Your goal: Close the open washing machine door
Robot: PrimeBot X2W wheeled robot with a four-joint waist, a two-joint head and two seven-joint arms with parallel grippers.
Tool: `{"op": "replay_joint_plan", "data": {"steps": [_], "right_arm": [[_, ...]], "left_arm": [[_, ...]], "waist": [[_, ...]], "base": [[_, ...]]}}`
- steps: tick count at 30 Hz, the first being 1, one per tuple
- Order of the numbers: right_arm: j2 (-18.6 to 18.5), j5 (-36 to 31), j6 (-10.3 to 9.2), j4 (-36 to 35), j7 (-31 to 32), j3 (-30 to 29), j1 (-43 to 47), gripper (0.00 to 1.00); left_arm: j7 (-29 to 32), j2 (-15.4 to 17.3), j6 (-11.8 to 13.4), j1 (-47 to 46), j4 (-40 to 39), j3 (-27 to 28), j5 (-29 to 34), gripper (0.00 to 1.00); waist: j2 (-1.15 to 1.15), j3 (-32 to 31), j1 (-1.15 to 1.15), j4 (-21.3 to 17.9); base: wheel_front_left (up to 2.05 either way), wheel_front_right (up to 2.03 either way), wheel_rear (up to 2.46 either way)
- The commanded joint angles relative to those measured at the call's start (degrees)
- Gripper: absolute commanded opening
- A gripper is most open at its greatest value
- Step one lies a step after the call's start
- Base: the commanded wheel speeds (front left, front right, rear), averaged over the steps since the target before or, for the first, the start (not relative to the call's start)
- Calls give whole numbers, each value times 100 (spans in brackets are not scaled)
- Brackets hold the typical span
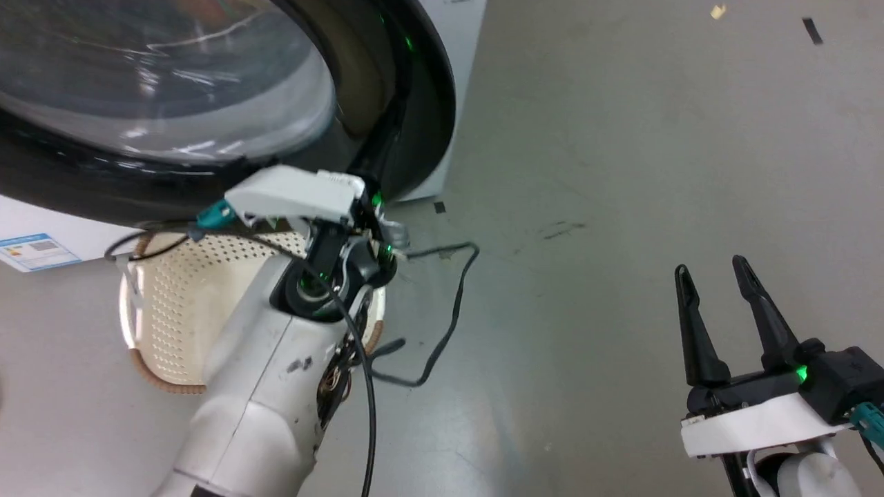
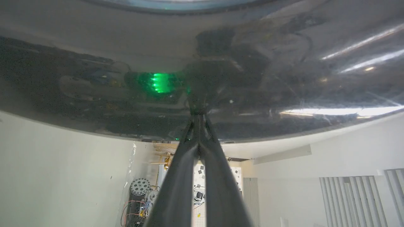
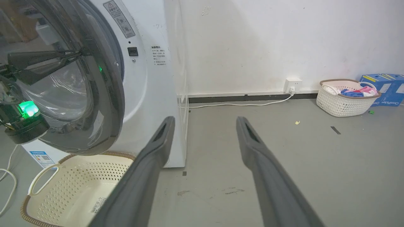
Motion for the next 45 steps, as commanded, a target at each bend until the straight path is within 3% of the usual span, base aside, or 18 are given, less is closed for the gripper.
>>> {"op": "replay_joint_plan", "data": {"steps": [1,8,15,16,17,18,19,21,27,32,36,42,43,44,45], "right_arm": [[24,31,5,10,-25,-5,-95,100],[25,-41,5,-16,-25,-75,46,100],[25,-102,5,-61,-25,-15,317,100],[25,-104,5,-69,-25,-31,362,100],[25,-104,5,-76,-25,-36,411,100],[25,-104,5,-84,-25,-46,460,100],[25,-113,5,-111,-25,-17,596,100],[25,-108,5,-150,-25,57,678,100],[-51,-81,5,-188,-25,236,819,100],[-79,-103,5,-162,-25,285,877,100],[-73,-150,5,-121,-25,292,909,100],[-72,-218,5,-93,-25,313,846,100],[-78,-207,5,-91,-25,330,816,45],[-93,-195,5,-105,-25,351,775,0],[-131,-180,5,-115,-25,399,725,0]], "left_arm": [[-14,10,-36,-51,-2,-22,-4,0],[5,73,-38,561,-641,-192,508,0],[-446,682,-39,1941,-2198,-353,1623,0],[-621,817,-39,2146,-2392,-375,1838,5],[-803,963,-39,2345,-2557,-399,2067,37],[-961,1085,-39,2533,-2697,-391,2273,51],[-1216,1381,-39,3018,-2975,-178,3037,100],[-1246,1490,-39,3284,-3043,106,3876,100],[-1252,904,-33,4163,-3189,1565,6515,100],[-1253,632,49,4603,-3287,1810,8695,100],[-1253,504,90,4756,-3254,1708,9598,100],[-1254,384,117,4706,-3195,1548,10142,100],[-1254,365,110,4678,-3180,1537,10150,100],[-1254,351,102,4649,-3171,1518,10167,100],[-1254,336,96,4616,-3172,1498,10184,100]], "waist": [[-1,6,-1,-1],[-1,-565,-1,578],[-1,-1183,-1,1204],[-1,-1258,-1,1302],[-1,-1327,-1,1390],[-1,-1393,-1,1492],[-1,-1531,-1,1763],[-1,-1602,-1,1951],[-1,-1745,-1,2319],[-1,-1773,-1,2492],[-1,-1728,-1,2570],[-1,-1482,-1,2592],[-1,-1420,-1,2586],[-1,-1348,-1,2579],[-1,-1269,-1,2575]], "base": [[0,0,0],[0,0,0],[0,0,0],[0,0,0],[0,0,0],[0,0,0],[0,0,0],[0,0,0],[0,0,0],[0,0,0],[0,0,0],[0,0,0],[0,0,0],[0,0,0],[0,0,0]]}}
